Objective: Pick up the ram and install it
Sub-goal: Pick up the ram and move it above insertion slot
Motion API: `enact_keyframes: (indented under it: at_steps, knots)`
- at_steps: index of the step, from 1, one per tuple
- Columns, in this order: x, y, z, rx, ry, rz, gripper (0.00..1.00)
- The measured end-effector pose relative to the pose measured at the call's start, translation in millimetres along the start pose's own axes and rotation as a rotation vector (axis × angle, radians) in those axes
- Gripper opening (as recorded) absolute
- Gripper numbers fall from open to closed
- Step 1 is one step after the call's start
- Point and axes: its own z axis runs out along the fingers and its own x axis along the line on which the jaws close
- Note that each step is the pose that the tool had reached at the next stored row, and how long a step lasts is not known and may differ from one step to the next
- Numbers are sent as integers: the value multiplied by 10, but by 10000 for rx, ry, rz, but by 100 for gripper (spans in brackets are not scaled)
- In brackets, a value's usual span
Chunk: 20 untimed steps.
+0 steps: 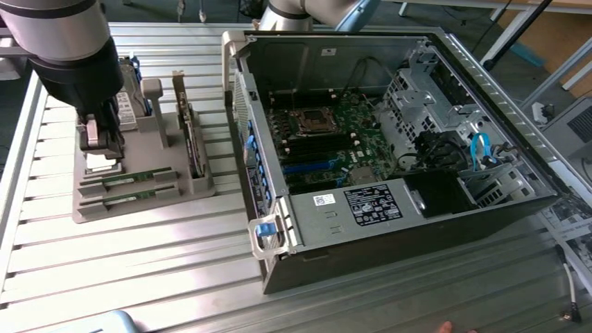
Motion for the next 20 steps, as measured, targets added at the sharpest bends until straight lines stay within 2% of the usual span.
enact_keyframes:
  at_steps: [20]
  knots:
    - [5, -6, 266, 0, 0, 0, 30]
